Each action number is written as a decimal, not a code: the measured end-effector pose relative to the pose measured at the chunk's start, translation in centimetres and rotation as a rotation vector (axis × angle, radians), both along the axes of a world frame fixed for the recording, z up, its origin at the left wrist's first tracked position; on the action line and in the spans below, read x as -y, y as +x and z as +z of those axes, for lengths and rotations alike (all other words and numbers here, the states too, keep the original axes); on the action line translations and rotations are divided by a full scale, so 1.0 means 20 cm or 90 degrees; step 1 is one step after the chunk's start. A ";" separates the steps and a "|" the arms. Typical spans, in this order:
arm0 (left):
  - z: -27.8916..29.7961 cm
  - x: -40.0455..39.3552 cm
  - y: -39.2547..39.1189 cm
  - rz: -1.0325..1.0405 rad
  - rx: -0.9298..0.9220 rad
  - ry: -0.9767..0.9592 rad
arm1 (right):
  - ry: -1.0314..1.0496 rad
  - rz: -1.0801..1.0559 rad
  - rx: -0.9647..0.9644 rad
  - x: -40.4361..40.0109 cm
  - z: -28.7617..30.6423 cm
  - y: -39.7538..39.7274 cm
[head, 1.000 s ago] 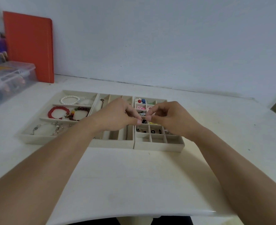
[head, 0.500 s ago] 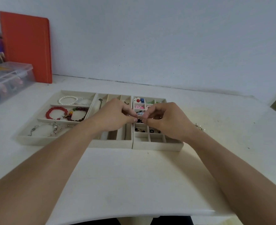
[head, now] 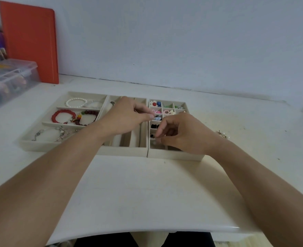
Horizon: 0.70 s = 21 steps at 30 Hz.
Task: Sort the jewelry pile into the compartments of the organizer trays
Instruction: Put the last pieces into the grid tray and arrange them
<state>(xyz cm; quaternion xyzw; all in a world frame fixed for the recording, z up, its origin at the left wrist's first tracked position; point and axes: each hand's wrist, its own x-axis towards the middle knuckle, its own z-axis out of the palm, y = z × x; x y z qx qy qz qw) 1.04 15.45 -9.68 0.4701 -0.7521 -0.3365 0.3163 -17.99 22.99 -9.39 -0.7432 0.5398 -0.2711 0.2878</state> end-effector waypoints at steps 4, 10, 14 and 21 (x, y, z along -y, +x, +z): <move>-0.01 0.01 0.00 0.004 -0.021 0.003 | 0.009 0.013 -0.024 -0.01 0.01 0.00; -0.01 0.00 0.00 0.005 -0.007 0.004 | -0.032 0.010 -0.071 -0.04 0.01 0.02; -0.01 0.00 0.00 0.001 -0.031 0.016 | -0.065 -0.011 -0.118 -0.03 0.01 0.04; 0.00 0.00 0.00 0.007 -0.031 0.027 | -0.077 -0.056 -0.147 -0.02 -0.01 0.06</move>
